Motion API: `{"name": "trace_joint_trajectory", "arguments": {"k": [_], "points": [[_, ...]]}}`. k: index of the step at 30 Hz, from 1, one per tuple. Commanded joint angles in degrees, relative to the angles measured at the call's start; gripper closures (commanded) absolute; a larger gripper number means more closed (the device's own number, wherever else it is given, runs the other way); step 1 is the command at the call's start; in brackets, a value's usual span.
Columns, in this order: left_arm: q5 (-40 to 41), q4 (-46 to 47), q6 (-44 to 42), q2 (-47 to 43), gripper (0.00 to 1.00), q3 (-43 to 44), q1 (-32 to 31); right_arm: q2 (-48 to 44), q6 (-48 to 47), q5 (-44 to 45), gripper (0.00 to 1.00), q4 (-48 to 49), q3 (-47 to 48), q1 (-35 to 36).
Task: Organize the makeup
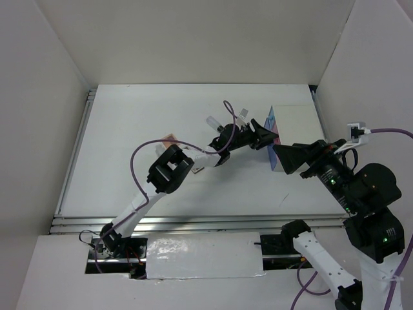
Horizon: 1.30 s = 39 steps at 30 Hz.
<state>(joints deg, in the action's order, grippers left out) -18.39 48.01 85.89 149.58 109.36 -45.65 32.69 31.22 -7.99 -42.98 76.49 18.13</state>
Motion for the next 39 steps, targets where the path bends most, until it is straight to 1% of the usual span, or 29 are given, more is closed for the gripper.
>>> {"name": "trace_joint_trajectory", "arguments": {"k": [1,5,6,12,14,15,20,26,29,34,36,37,39], "points": [[-0.59,3.41,0.60,1.77,0.37,2.96,-0.06,-0.69,-1.34,-0.62,0.00,-0.17,0.24,-0.02],[-0.59,2.88,0.68,1.68,0.43,3.75,-0.14,-0.61,-1.51,-0.45,0.00,-0.35,0.24,-0.02],[-0.59,3.05,1.03,1.51,0.46,3.23,-0.14,-0.52,-1.52,-0.45,0.00,-0.26,0.24,-0.02],[-0.68,5.78,2.00,0.89,0.51,0.50,-0.23,-0.78,-1.52,-0.54,0.00,0.18,-0.46,-0.11],[-0.85,6.39,2.44,0.98,0.51,0.15,-0.23,-0.70,-1.52,-0.62,0.00,0.27,-0.55,-0.03],[-0.94,6.74,2.53,0.98,0.48,-0.11,-0.32,-0.61,-1.52,-0.54,0.00,0.18,-0.55,-0.11],[-1.12,7.36,2.44,0.54,0.45,-1.08,-0.58,-0.52,-1.52,-0.62,0.00,0.35,-0.64,-0.02],[-1.73,8.33,3.59,2.12,0.47,0.50,-0.76,-0.61,-1.34,-0.80,0.00,0.79,-1.43,-0.03],[-1.74,8.32,3.50,2.21,0.52,1.12,-0.85,-0.61,-1.34,-0.71,0.00,0.88,-1.52,-0.02],[-1.91,8.15,4.02,2.82,0.56,1.91,-1.02,-0.43,-1.43,-0.89,0.00,1.06,-1.60,-0.02],[-1.91,8.24,4.11,2.91,0.60,1.65,-1.20,-0.43,-1.43,-0.71,0.00,1.23,-1.78,-0.11],[-2.00,8.42,4.20,3.00,0.64,1.21,-1.28,-0.43,-1.43,-0.63,0.00,1.06,-1.87,-0.03],[-2.00,9.38,4.55,3.09,0.65,0.77,-1.29,-0.34,-1.52,-0.62,0.00,0.97,-1.78,-0.03]]}}
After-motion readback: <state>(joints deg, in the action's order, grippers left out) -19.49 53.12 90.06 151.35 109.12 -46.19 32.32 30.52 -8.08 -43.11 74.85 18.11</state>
